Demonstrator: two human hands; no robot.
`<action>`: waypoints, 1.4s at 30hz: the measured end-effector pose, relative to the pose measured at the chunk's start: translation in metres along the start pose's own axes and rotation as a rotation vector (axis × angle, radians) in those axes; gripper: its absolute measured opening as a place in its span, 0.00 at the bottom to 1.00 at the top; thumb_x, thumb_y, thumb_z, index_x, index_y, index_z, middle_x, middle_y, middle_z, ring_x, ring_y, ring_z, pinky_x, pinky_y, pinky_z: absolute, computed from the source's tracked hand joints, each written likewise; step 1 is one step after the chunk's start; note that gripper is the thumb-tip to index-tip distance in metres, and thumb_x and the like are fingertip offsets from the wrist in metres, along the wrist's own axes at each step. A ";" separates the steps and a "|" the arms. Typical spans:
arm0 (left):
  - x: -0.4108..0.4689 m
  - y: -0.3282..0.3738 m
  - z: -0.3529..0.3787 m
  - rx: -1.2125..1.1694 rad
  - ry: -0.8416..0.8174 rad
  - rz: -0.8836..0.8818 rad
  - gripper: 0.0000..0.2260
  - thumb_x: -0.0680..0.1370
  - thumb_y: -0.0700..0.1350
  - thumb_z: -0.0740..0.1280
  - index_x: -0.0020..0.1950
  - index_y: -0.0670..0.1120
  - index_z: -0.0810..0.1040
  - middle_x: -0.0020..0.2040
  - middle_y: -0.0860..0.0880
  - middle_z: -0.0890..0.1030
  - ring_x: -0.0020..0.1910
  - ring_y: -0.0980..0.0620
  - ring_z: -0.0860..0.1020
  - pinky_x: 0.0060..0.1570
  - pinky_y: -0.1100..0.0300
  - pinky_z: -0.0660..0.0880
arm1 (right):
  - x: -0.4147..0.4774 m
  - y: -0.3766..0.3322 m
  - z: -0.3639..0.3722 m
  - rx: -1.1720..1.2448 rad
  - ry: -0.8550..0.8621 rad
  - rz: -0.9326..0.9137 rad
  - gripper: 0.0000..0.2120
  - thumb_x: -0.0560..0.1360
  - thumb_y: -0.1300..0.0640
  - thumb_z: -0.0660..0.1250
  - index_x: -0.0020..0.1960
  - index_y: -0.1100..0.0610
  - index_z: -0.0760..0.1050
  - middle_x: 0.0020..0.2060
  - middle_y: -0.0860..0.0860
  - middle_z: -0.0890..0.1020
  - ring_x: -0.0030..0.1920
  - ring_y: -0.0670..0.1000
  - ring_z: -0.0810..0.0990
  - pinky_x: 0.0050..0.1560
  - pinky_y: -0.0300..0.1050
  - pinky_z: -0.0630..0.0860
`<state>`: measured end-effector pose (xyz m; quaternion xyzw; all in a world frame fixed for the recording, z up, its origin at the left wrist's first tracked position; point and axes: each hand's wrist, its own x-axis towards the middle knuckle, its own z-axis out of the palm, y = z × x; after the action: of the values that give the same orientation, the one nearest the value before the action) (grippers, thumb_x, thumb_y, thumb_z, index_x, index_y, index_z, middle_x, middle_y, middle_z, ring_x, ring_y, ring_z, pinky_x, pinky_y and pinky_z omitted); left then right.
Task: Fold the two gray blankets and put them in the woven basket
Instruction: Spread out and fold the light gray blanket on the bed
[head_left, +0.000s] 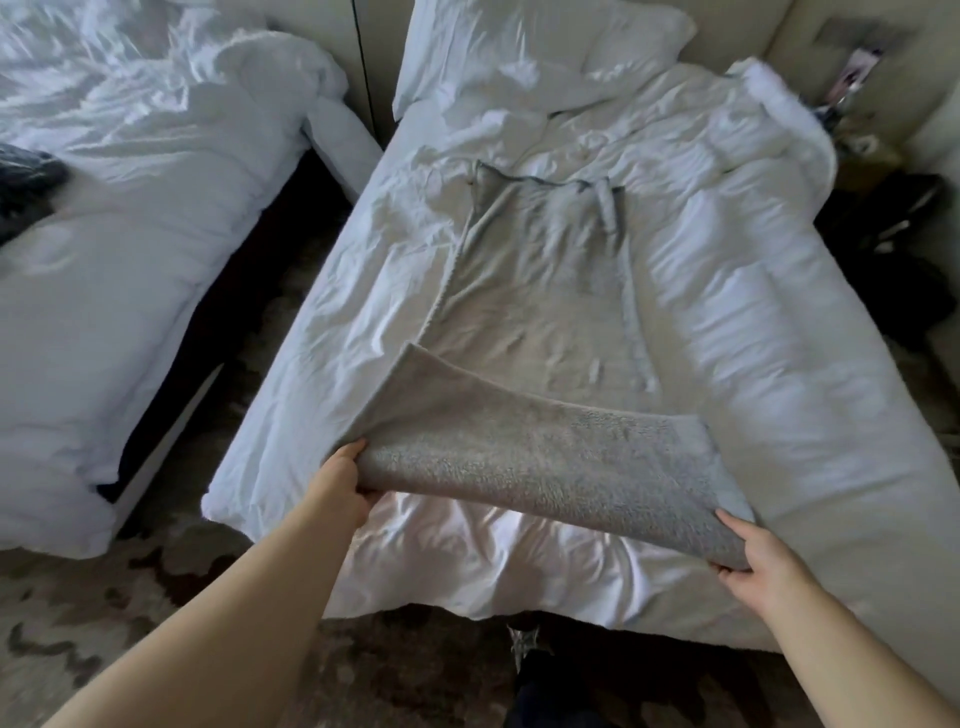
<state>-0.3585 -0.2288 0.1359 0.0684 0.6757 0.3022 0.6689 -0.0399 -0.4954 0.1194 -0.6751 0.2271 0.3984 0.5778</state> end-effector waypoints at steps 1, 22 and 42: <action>-0.010 0.002 -0.008 -0.003 -0.009 0.003 0.23 0.75 0.44 0.70 0.68 0.43 0.67 0.54 0.42 0.74 0.52 0.43 0.77 0.46 0.50 0.75 | -0.013 0.000 -0.004 0.001 -0.006 -0.018 0.05 0.76 0.61 0.67 0.51 0.57 0.74 0.42 0.54 0.79 0.40 0.52 0.78 0.36 0.46 0.73; -0.030 -0.014 -0.064 -0.022 0.045 -0.149 0.21 0.71 0.45 0.73 0.60 0.42 0.73 0.55 0.42 0.77 0.49 0.42 0.78 0.39 0.49 0.76 | -0.067 0.034 -0.006 0.172 0.027 0.131 0.04 0.79 0.63 0.60 0.45 0.59 0.71 0.38 0.56 0.75 0.42 0.54 0.75 0.42 0.48 0.73; 0.111 -0.065 0.006 0.174 0.038 -0.043 0.27 0.75 0.49 0.71 0.70 0.49 0.64 0.68 0.43 0.71 0.58 0.44 0.77 0.55 0.47 0.75 | 0.109 0.052 0.061 -0.168 0.101 0.191 0.29 0.75 0.47 0.69 0.72 0.54 0.64 0.69 0.57 0.68 0.57 0.63 0.74 0.54 0.56 0.76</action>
<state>-0.3429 -0.2237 0.0078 0.1062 0.7134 0.2292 0.6536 -0.0332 -0.4322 0.0002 -0.7156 0.2852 0.4347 0.4665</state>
